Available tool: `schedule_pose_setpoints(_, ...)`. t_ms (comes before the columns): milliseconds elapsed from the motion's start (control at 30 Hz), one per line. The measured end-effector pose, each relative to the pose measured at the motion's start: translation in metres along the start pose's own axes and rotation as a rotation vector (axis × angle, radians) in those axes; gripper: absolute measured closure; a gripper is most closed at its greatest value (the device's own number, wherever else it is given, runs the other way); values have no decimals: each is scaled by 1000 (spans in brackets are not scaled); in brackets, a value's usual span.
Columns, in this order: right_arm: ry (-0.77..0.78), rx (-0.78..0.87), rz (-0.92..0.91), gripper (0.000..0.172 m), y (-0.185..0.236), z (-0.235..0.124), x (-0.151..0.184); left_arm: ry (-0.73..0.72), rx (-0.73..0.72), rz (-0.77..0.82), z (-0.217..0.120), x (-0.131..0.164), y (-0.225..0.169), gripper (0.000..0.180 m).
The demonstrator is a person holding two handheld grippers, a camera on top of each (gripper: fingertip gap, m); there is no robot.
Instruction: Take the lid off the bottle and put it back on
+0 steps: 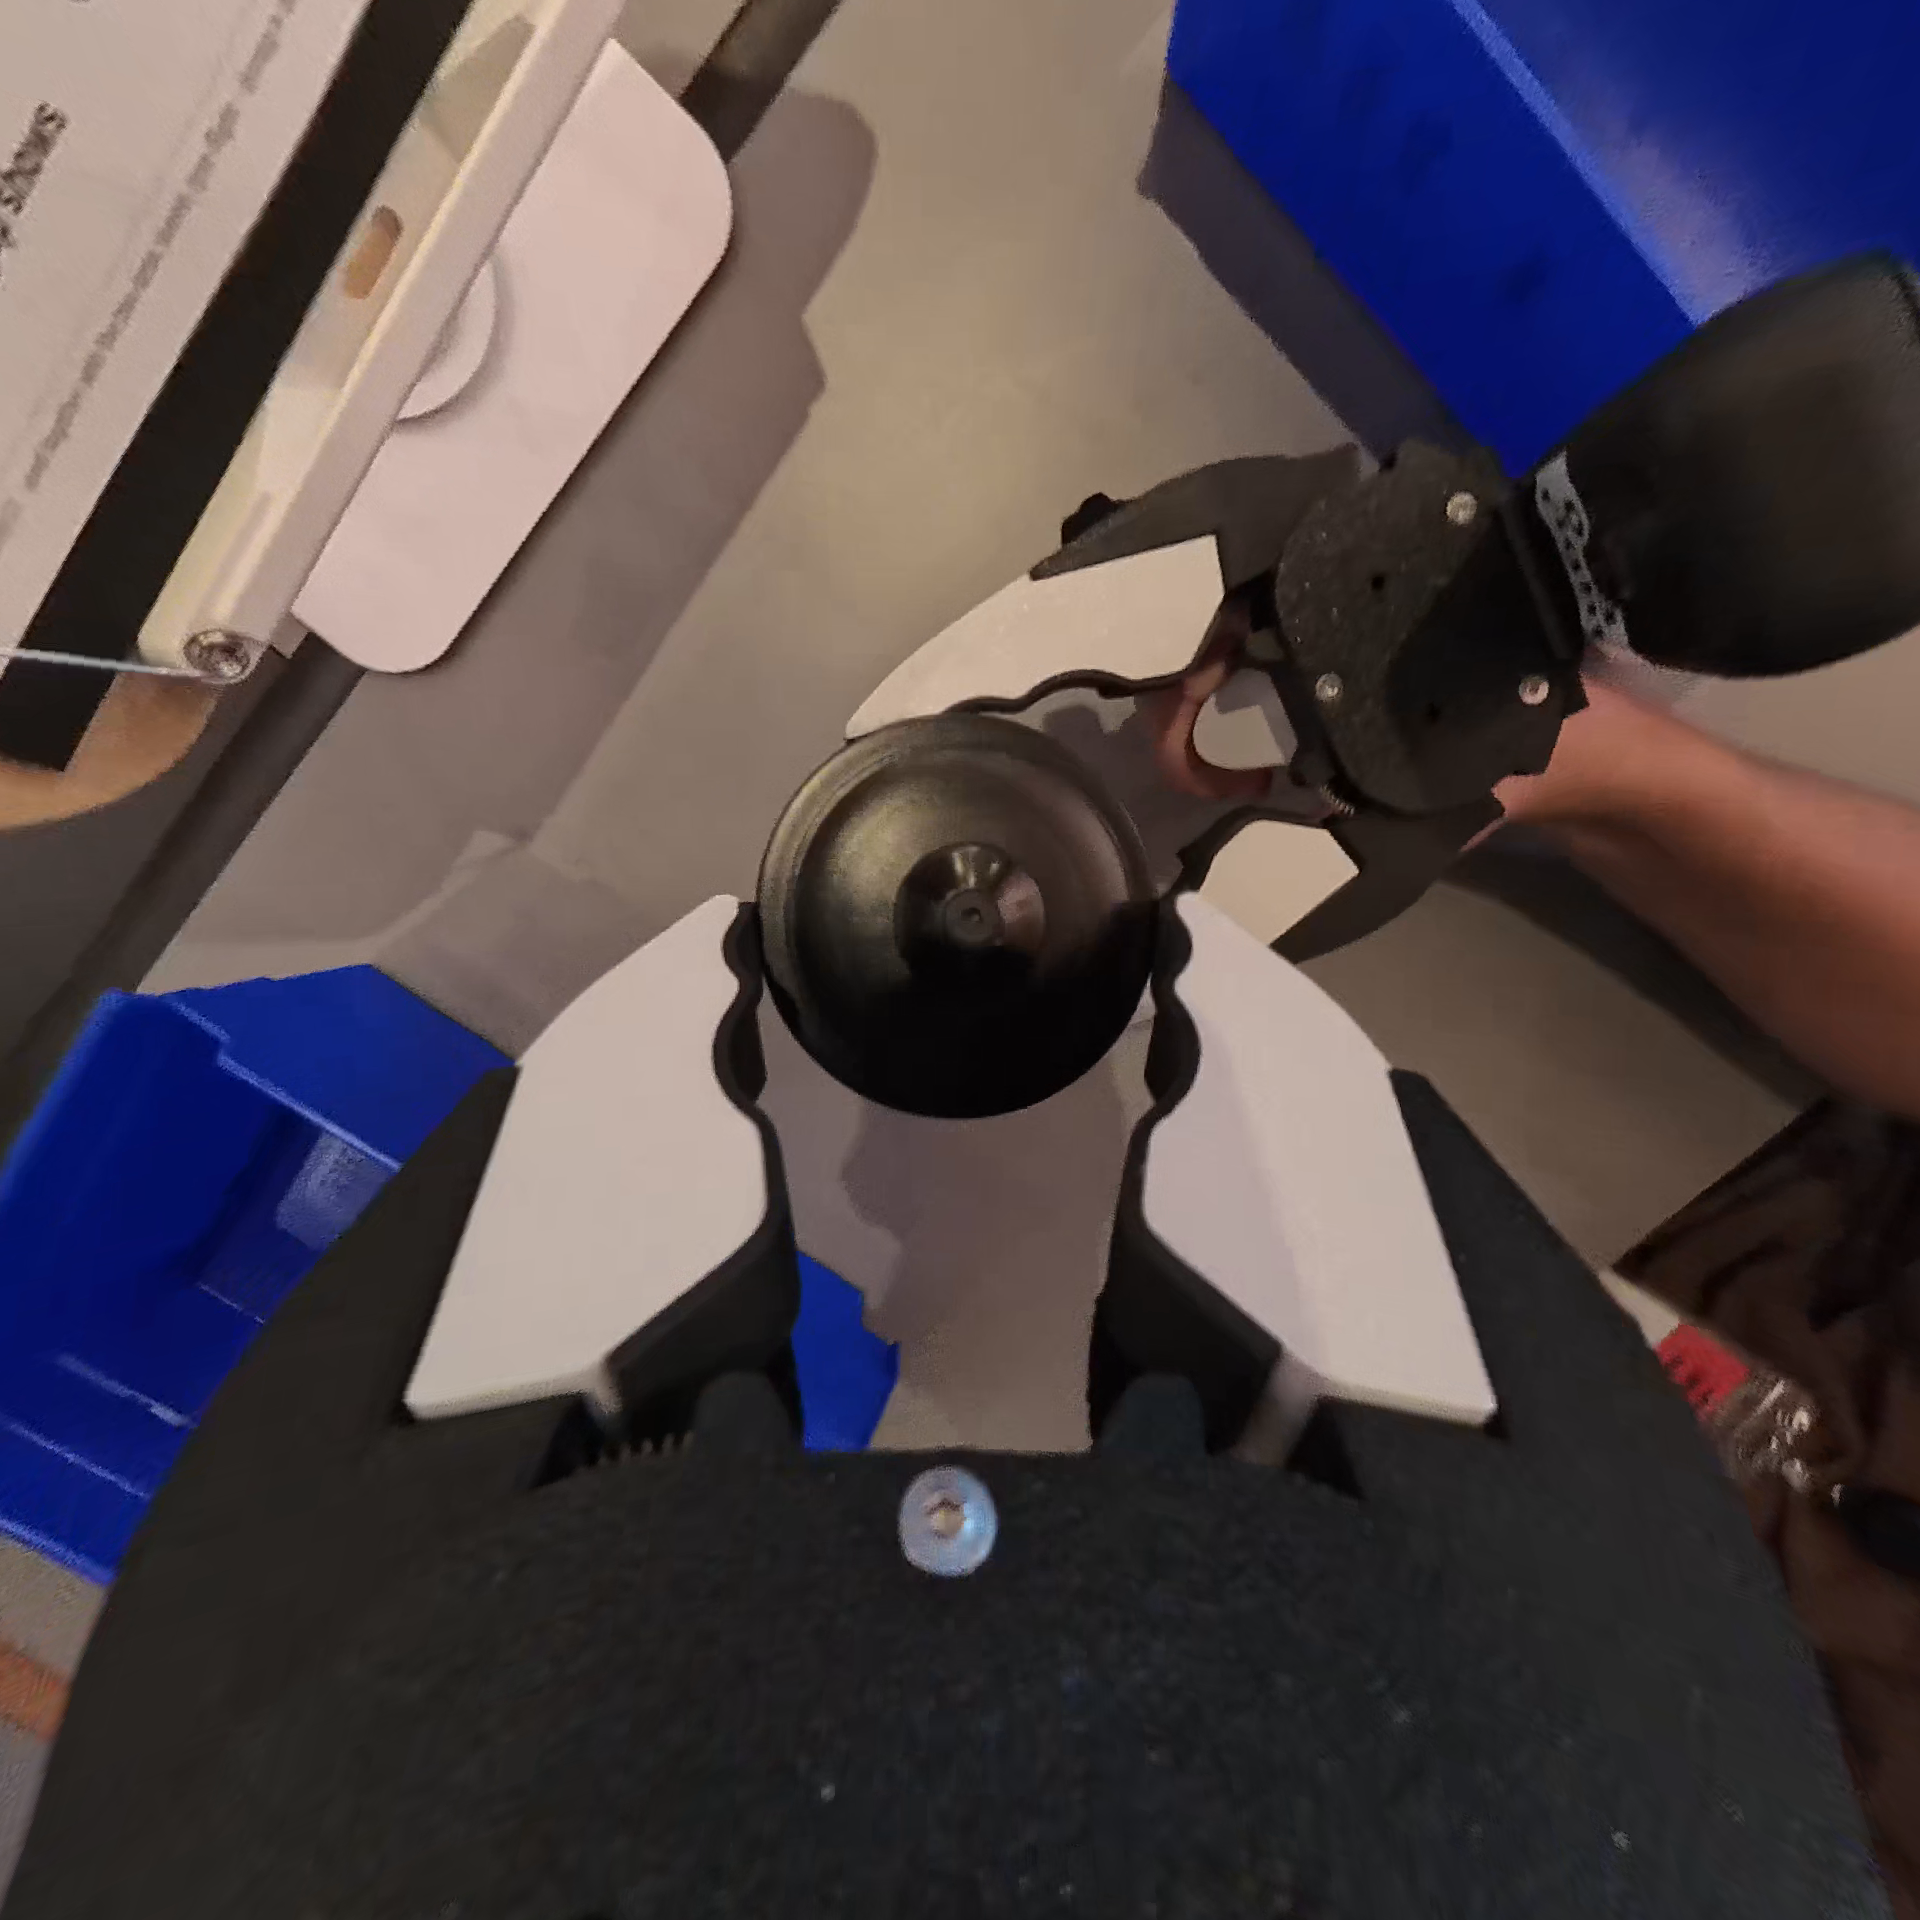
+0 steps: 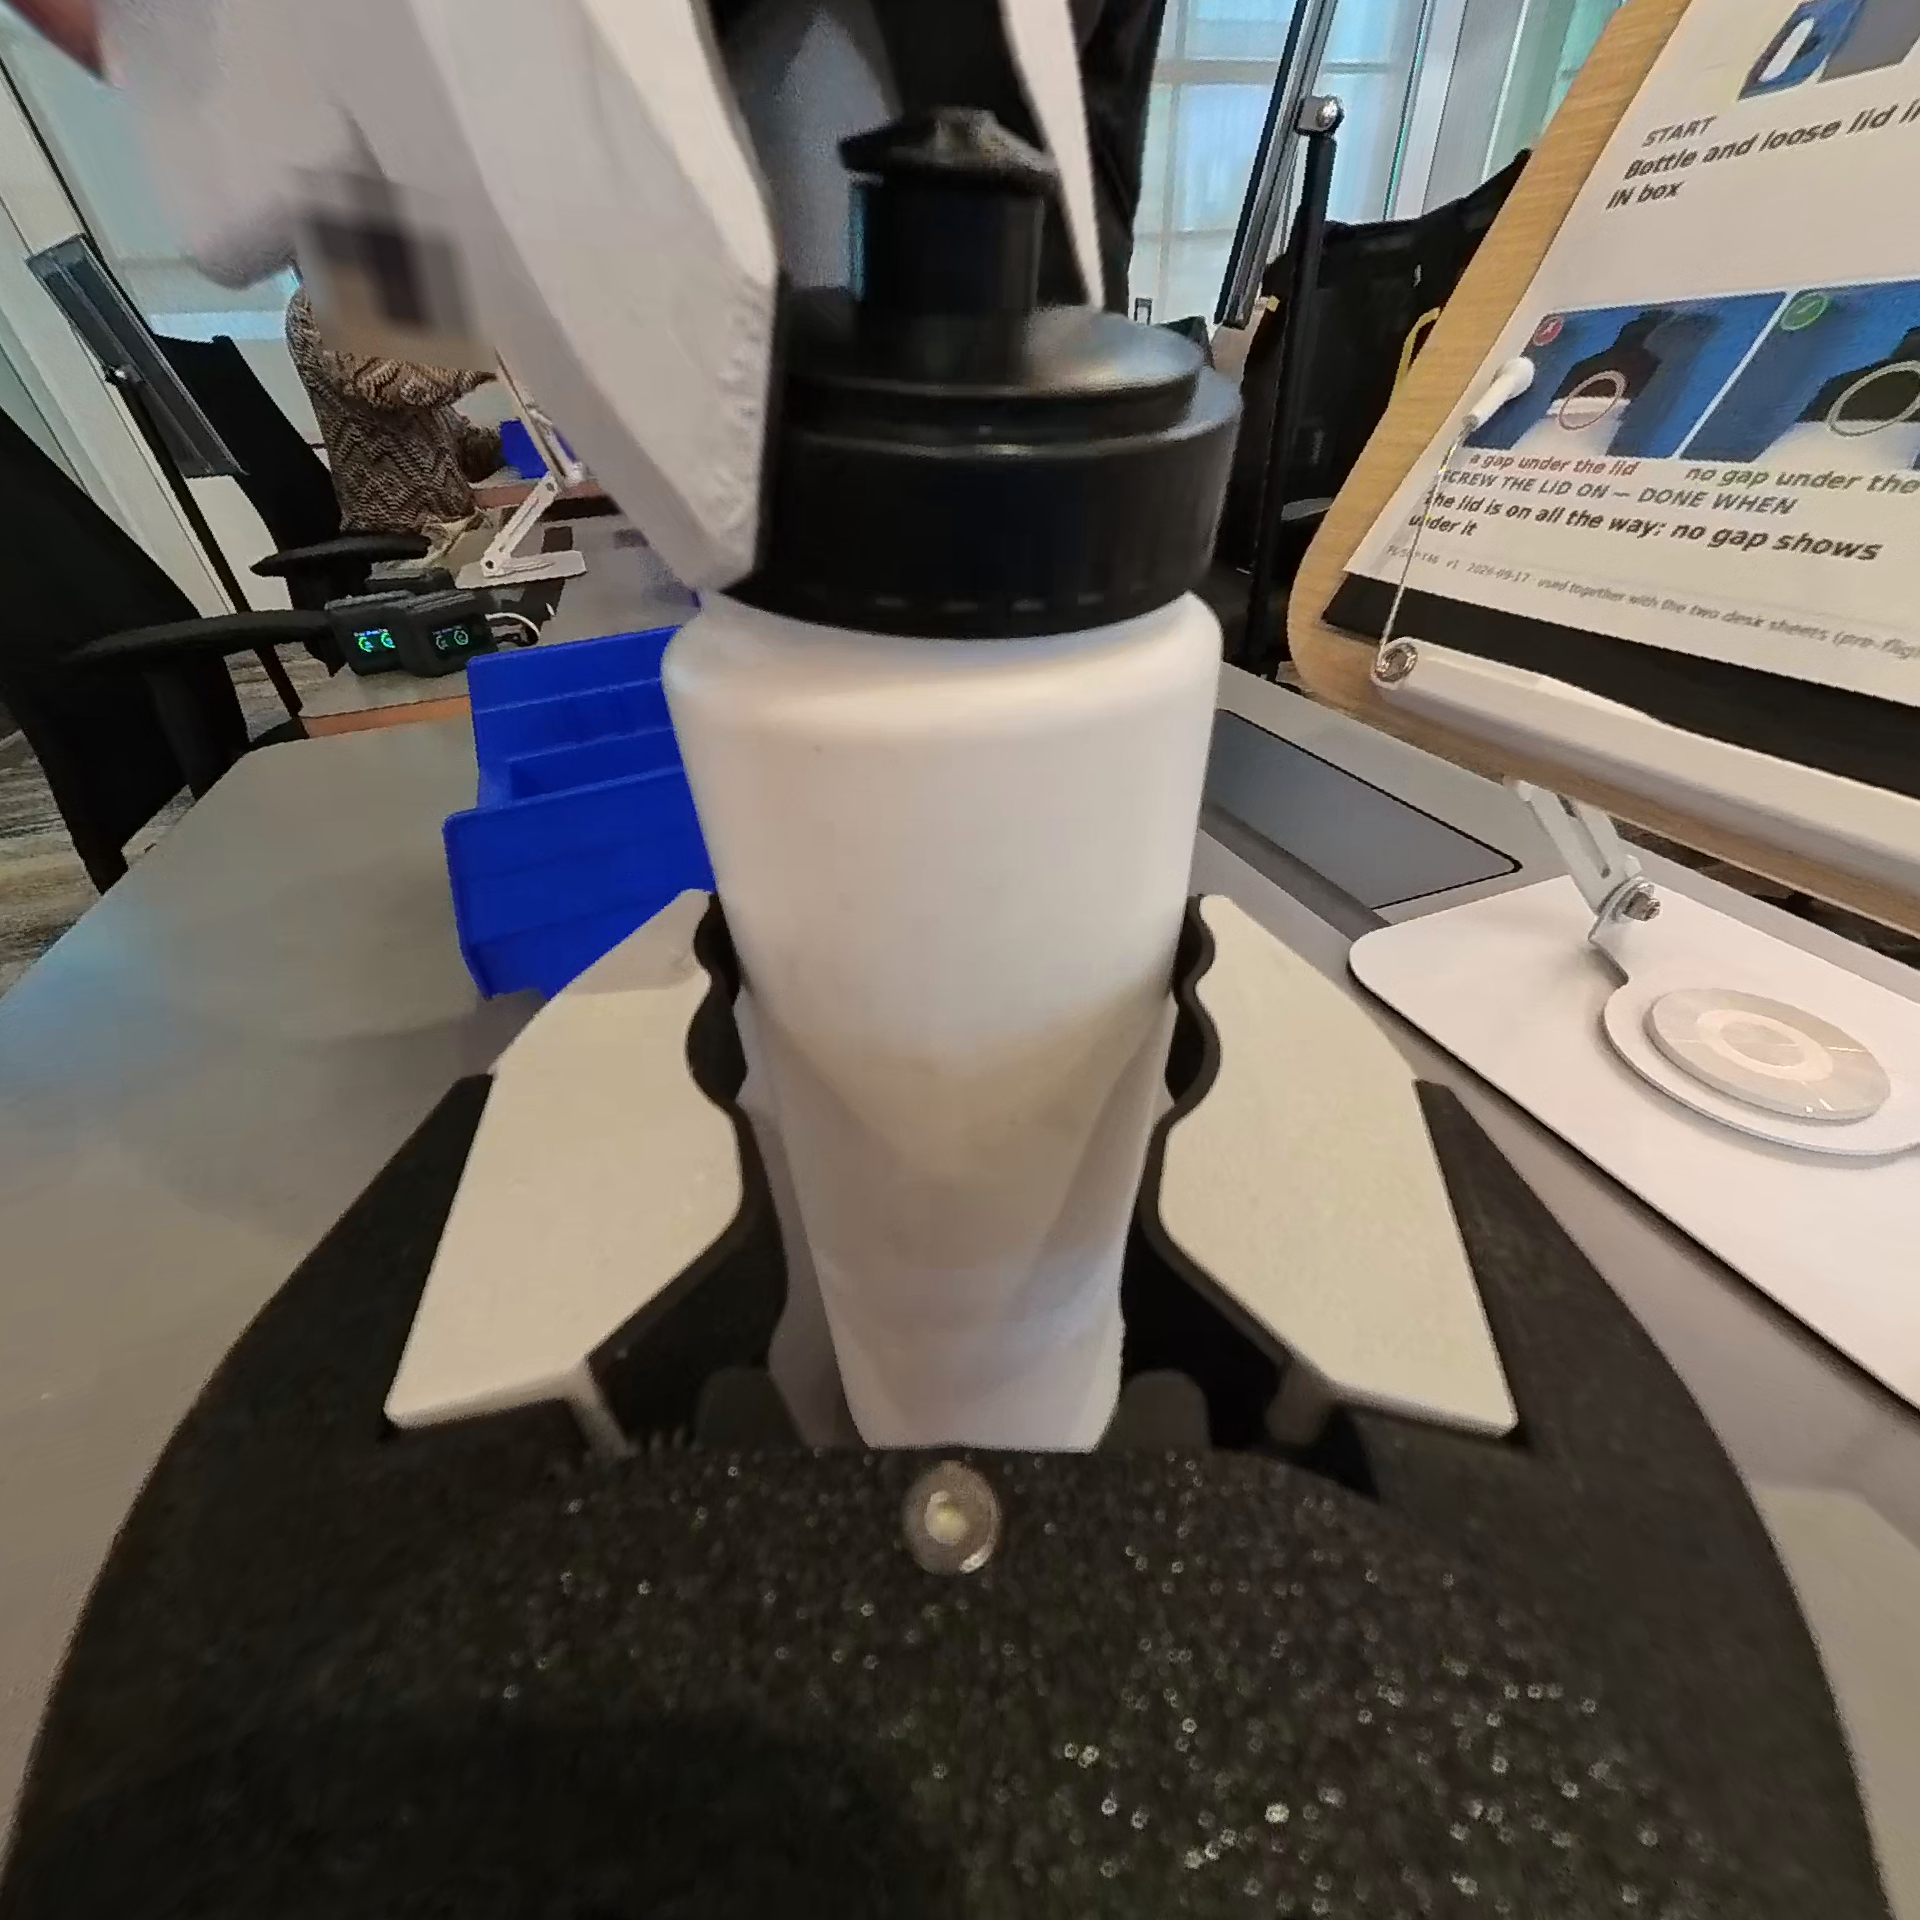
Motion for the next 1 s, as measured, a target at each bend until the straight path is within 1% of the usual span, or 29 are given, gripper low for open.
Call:
schedule_pose_setpoints(167,14,11,-6,91,1,0,-1,-123,-50,-129,0,7,-4,109)
schedule_pose_setpoints(400,22,41,-3,91,2,2,-1,-310,-96,-232,3,17,-7,109)
schedule_pose_setpoints(533,22,43,-2,91,2,2,-1,-374,-114,-256,4,20,-8,109)
schedule_pose_setpoints(833,27,49,-2,91,2,3,-2,-552,-210,-276,9,28,-16,110)
schedule_pose_setpoints(1000,28,52,0,91,2,3,-2,-615,-198,-311,11,31,-15,110)
Point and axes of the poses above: each gripper's, where its closed fingertips meet, z out along the fingers, x out of its underside, y = z × x across the jaws, the point moved 8 cm from there along -z, back along the fingers, and after that the axes turned 2 degrees about -z, right-handed, at the moved point
